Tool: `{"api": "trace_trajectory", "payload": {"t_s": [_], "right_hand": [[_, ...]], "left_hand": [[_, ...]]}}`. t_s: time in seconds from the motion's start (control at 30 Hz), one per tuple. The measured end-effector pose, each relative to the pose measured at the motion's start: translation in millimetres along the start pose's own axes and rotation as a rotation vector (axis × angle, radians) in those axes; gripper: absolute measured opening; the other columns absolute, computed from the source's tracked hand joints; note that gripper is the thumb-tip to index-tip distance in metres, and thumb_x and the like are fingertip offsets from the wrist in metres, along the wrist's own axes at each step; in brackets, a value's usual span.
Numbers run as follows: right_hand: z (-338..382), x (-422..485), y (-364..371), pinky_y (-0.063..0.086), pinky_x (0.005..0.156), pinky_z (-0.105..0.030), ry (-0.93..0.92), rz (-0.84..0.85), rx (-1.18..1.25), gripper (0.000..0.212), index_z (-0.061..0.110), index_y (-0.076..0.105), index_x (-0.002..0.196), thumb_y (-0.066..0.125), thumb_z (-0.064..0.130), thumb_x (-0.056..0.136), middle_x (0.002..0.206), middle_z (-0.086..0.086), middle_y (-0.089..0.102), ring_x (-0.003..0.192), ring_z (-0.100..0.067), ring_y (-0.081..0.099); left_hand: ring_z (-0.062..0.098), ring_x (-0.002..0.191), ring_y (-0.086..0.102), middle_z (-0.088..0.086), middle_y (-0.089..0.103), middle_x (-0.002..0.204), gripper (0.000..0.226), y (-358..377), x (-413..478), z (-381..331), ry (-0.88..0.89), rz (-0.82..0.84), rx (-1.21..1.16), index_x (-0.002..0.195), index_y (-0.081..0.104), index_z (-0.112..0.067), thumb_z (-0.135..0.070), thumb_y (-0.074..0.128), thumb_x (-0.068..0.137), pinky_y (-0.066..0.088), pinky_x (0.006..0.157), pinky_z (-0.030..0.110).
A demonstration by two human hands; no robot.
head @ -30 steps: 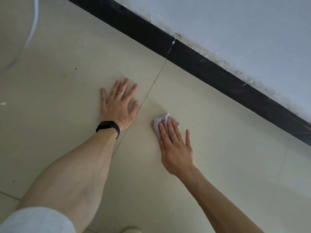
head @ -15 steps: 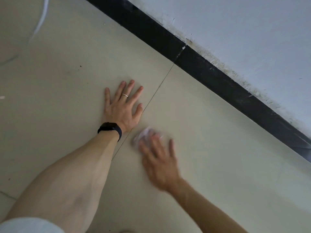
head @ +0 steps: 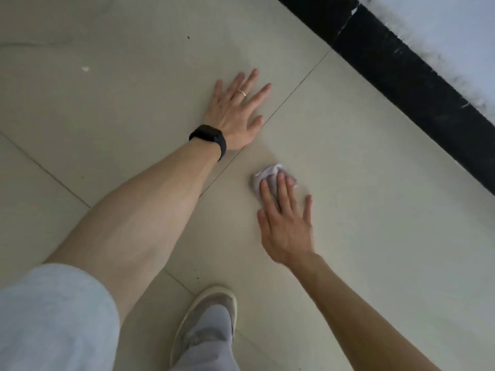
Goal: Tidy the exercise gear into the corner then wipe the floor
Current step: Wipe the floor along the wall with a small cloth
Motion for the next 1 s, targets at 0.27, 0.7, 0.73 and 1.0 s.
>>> {"api": "trace_trajectory", "payload": {"t_s": [0.27, 0.7, 0.73, 1.0], "right_hand": [[30.9, -22.7, 31.2, 0.01, 0.116, -0.068, -0.581, -0.057, -0.187, 0.053, 0.041, 0.014, 0.158, 0.022, 0.045, 0.105, 0.168, 0.009, 0.008, 0.154, -0.011, 0.006], [90.6, -46.9, 43.8, -0.014, 0.116, -0.065, -0.553, 0.189, -0.129, 0.05, 0.052, -0.007, 0.153, 0.003, 0.048, 0.104, 0.161, 0.022, -0.023, 0.147, 0.0, -0.026], [78.6, -20.8, 29.5, -0.013, 0.116, -0.065, -0.429, 0.151, -0.119, 0.05, 0.051, -0.011, 0.152, 0.002, 0.049, 0.104, 0.161, 0.022, -0.026, 0.146, -0.001, -0.028], [143.5, 8.1, 22.2, -0.01, 0.117, -0.064, -0.339, 0.113, -0.038, 0.055, 0.039, -0.01, 0.156, 0.004, 0.047, 0.104, 0.163, 0.008, -0.025, 0.147, -0.009, -0.03]], "left_hand": [[0.024, 0.153, 0.007, -0.001, 0.002, 0.167, 0.064, 51.3, -215.3, 19.7, -0.163, -0.094, -0.061, 0.158, 0.012, -0.037, -0.031, 0.041, 0.1, 0.012, 0.118, 0.06], [0.016, 0.153, -0.008, -0.009, -0.009, 0.166, 0.057, 69.3, -278.0, 49.7, -0.394, 0.036, -0.142, 0.157, 0.0, -0.036, -0.035, 0.023, 0.106, 0.004, 0.123, 0.049], [0.016, 0.153, -0.007, -0.009, -0.008, 0.166, 0.056, 67.8, -276.5, 50.0, -0.393, 0.03, -0.15, 0.157, 0.001, -0.036, -0.034, 0.024, 0.106, 0.004, 0.123, 0.049], [0.023, 0.152, 0.016, -0.001, 0.02, 0.165, 0.053, 38.8, -295.4, 101.2, -0.656, -0.199, -0.205, 0.154, 0.031, -0.02, -0.025, 0.035, 0.101, 0.017, 0.121, 0.05]]}}
Point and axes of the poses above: each hand's wrist, its own x-axis towards the middle knuckle, its own y-axis out of the palm, z = x × y, the point moved 7 cm from there along x, towards the middle knuckle
